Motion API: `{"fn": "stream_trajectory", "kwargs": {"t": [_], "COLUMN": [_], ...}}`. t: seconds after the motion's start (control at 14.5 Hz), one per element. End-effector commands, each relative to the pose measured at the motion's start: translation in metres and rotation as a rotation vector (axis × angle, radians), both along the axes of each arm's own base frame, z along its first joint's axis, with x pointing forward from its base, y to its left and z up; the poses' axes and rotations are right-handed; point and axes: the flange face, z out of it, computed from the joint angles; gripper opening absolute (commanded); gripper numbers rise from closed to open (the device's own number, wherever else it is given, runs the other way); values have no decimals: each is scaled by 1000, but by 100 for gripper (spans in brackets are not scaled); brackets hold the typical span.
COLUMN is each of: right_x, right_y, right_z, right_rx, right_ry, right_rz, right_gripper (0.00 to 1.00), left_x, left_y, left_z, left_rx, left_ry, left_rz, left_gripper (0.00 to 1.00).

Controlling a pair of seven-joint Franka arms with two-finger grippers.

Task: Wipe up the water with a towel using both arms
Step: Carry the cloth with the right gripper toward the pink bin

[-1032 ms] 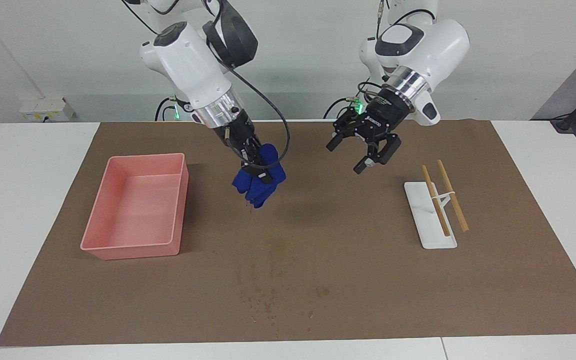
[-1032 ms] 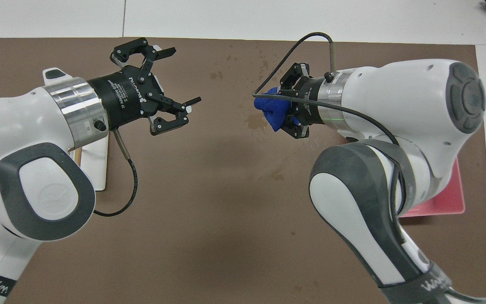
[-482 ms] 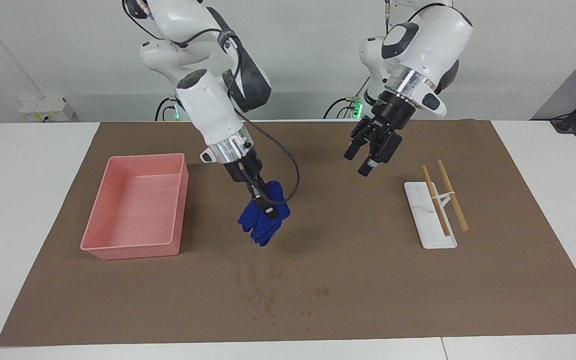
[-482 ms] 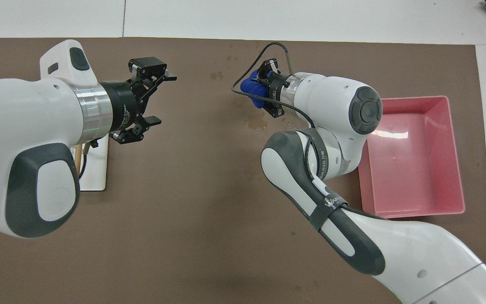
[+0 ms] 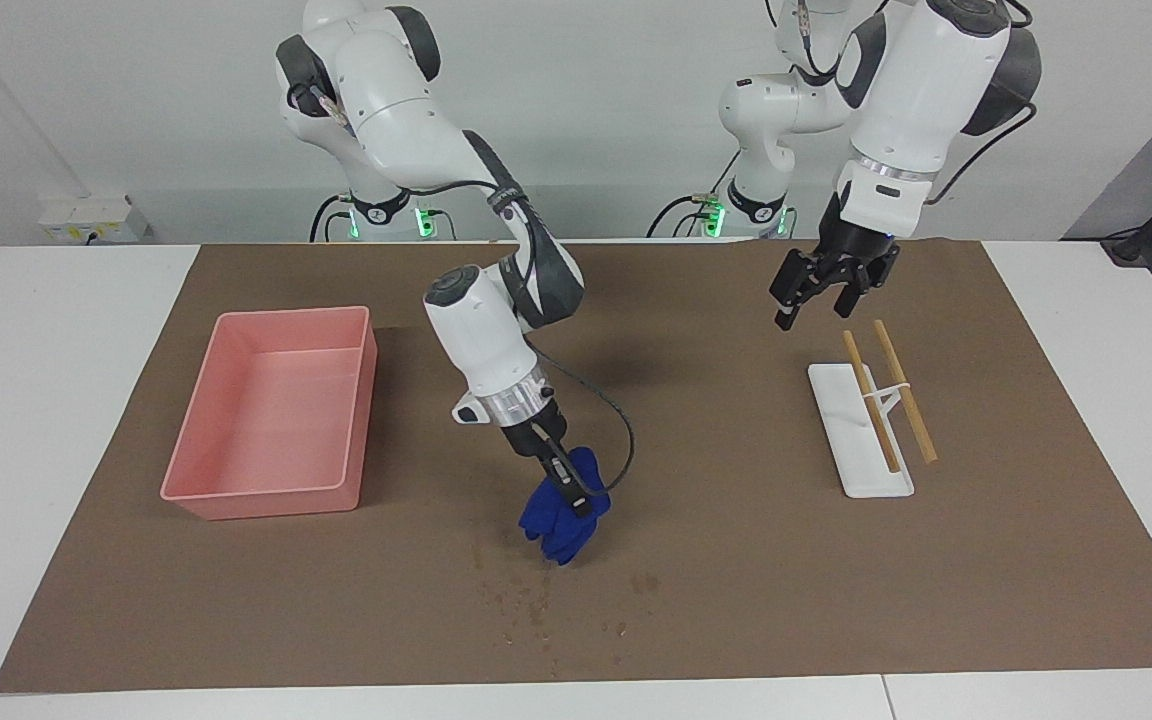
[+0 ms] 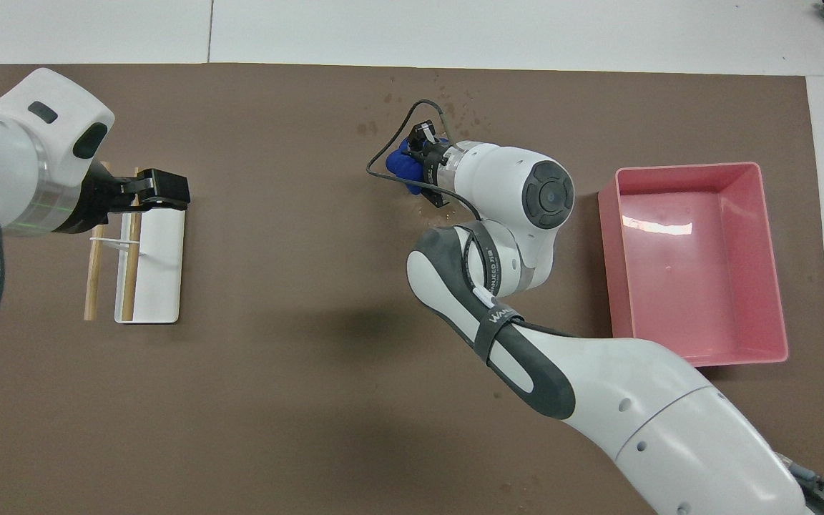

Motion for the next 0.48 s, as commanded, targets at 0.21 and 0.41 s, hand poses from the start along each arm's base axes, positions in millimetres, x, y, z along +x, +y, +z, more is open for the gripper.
{"fn": "stream_trajectory", "kwargs": {"t": [0.21, 0.41], "right_x": [-42, -62], "right_y": [-5, -18], "right_z": [-32, -44], "right_rx": [-68, -103], "right_ry": [84, 126], "right_rz": [44, 50], "right_gripper": [0, 0], "left_x": [12, 8], "left_y": [76, 96], "left_z": [23, 29], "left_rx": [39, 6], "left_ry": [106, 106], "left_rz": [-155, -117], "left_gripper": [100, 100]}}
